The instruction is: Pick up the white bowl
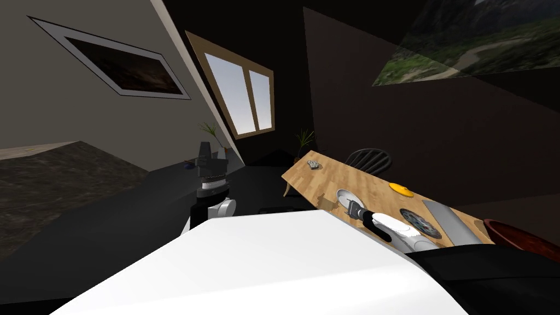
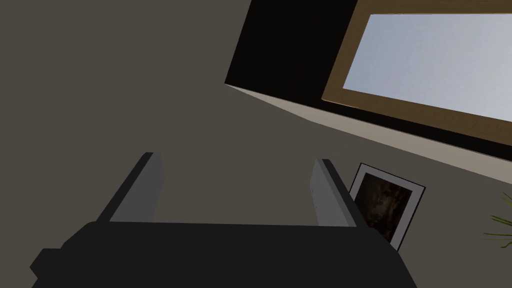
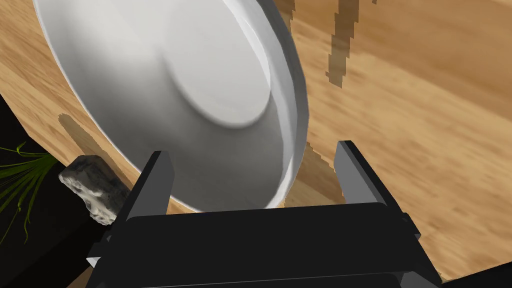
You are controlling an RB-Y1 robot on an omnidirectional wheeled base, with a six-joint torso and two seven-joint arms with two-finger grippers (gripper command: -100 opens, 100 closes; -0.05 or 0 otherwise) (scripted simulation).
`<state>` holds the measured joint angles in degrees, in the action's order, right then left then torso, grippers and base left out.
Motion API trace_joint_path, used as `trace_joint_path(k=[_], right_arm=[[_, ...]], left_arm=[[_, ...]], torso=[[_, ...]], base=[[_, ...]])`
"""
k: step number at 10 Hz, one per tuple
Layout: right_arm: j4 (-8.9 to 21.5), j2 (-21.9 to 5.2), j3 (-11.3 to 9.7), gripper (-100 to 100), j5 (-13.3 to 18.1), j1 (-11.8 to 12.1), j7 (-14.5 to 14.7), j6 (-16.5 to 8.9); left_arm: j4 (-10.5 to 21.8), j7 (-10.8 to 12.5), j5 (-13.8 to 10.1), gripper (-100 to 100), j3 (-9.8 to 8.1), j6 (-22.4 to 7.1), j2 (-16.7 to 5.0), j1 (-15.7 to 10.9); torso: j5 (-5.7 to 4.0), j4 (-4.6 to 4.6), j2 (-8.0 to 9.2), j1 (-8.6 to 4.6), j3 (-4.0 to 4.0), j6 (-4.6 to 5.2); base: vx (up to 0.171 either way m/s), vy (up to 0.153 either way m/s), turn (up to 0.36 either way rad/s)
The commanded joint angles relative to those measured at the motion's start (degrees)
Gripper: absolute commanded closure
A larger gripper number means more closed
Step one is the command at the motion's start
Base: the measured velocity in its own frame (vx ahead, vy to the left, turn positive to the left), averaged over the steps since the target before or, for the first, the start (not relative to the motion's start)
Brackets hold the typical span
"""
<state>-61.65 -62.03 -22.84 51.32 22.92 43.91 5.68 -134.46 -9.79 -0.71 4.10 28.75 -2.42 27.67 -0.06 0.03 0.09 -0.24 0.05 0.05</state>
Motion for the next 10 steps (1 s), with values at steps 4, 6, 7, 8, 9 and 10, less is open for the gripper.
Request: trace_joint_path(k=[4, 6, 7, 8, 9, 10], right_arm=[[0.11, 0.15, -0.04, 100, -0.02, 0.01, -0.01, -0.06], [0.09, 0.15, 0.00, 100, -0.06, -0.03, -0.07, -0.06], [0.09, 0.17, -0.01, 0, -0.07, -0.02, -0.08, -0.05], [-1.41, -1.58, 0.01, 100, -0.12, 0.49, -0.33, 0.34], [-0.68, -0.79, -0.11, 100, -0.12, 0.06, -0.26, 0.13], [-0.75, -0.91, -0.14, 0, -0.13, 0.14, -0.33, 0.17]], left_arm=[[0.00, 0.00, 0.00, 0, 0.00, 0.00, 0.00, 0.01], [0.00, 0.00, 0.00, 0, 0.00, 0.00, 0.00, 0.01], [0.00, 0.00, 0.00, 0, 0.00, 0.00, 0.00, 0.01], [0.00, 0.00, 0.00, 0, 0.00, 0.00, 0.01, 0.01], [0.00, 0.00, 0.00, 0, 0.00, 0.00, 0.01, 0.02], [0.00, 0.00, 0.00, 0, 0.01, 0.00, 0.01, 0.01]], torso=[[0.10, 0.01, -0.06, 0.25, -0.02, -0.03], [0.11, -0.02, -0.05, 0.30, -0.03, 0.00], [0.14, -0.01, -0.04, 0.32, -0.02, -0.01], [0.15, 0.00, -0.03, 0.34, -0.02, -0.01], [0.23, -0.02, -0.03, 0.52, -0.02, 0.09], [0.23, 0.00, -0.02, 0.53, -0.01, -0.02]], base=[[-0.003, -0.011, 0.005], [0.000, 0.000, 0.000], [0.000, 0.000, 0.000], [0.015, 0.046, -0.202], [0.007, 0.032, -0.069], [0.000, 0.000, 0.000]])
